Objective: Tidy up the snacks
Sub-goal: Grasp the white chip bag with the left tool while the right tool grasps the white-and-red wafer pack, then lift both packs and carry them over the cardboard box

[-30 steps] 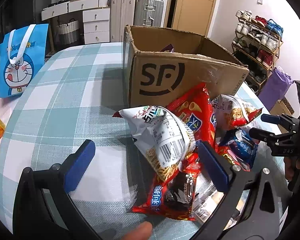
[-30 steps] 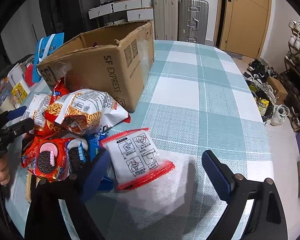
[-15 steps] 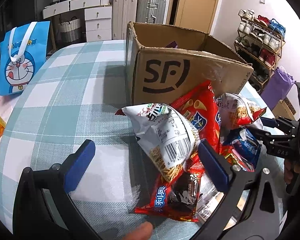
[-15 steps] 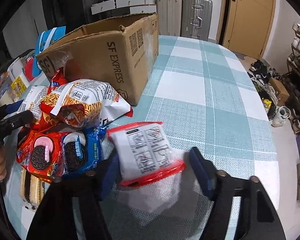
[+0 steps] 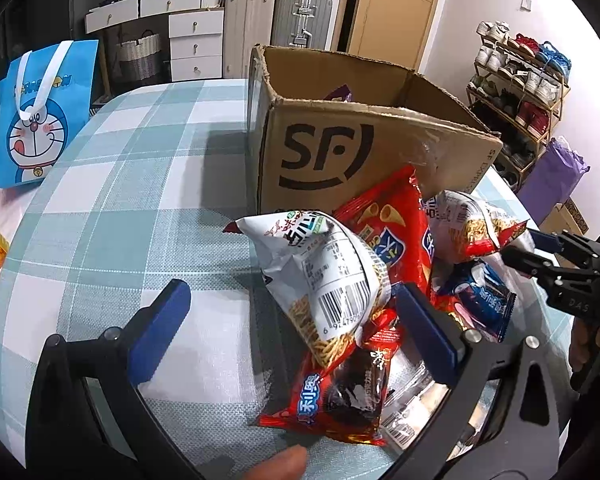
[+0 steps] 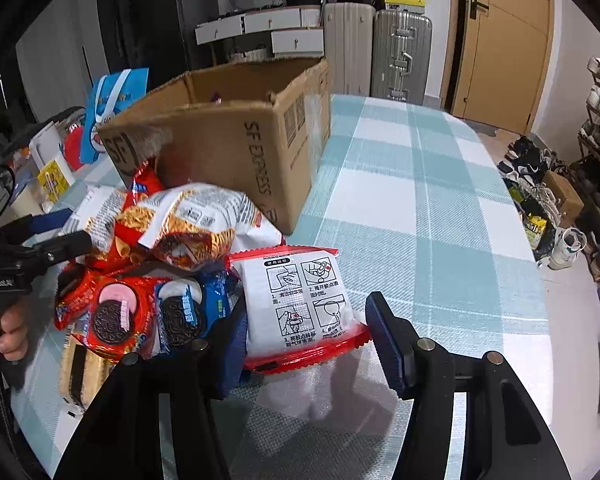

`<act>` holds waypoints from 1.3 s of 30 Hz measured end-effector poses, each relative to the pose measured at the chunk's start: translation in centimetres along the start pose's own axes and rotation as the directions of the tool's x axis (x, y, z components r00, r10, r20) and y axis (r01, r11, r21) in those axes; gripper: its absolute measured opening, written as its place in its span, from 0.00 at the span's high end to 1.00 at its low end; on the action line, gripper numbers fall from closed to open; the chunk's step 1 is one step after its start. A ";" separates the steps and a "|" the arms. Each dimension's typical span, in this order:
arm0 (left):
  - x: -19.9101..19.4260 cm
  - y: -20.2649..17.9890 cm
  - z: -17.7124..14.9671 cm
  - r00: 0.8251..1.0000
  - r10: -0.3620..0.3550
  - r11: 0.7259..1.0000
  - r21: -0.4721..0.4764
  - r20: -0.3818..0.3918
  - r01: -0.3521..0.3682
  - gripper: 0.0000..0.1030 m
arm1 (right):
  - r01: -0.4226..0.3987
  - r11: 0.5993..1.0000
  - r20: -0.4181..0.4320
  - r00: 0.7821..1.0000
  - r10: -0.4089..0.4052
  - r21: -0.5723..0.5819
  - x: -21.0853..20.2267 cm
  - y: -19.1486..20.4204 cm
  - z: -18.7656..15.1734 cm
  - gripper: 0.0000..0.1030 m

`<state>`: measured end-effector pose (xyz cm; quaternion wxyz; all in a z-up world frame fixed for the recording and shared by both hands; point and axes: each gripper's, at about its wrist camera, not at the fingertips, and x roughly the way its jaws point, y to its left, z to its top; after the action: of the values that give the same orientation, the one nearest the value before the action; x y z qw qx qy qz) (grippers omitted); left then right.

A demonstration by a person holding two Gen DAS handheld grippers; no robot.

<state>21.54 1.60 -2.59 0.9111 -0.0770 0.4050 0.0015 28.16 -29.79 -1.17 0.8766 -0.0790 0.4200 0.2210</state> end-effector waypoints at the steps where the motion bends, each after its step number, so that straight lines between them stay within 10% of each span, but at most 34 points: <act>1: 0.1 0.0 0.1 1.000 0.002 1.000 0.002 0.000 -0.002 0.01 | 0.001 1.000 0.007 1.000 -0.001 0.002 -0.2 0.0 0.1 0.45; 39: 1.7 0.3 0.0 0.988 -0.154 0.987 -0.044 -0.011 0.153 0.52 | 0.059 0.998 0.063 0.996 -0.057 -0.034 -2.4 0.7 0.3 0.45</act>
<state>22.67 1.83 -3.83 0.9037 -0.1275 0.4043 -0.0606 26.74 -29.84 0.94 0.8938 -0.0997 0.3861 0.2054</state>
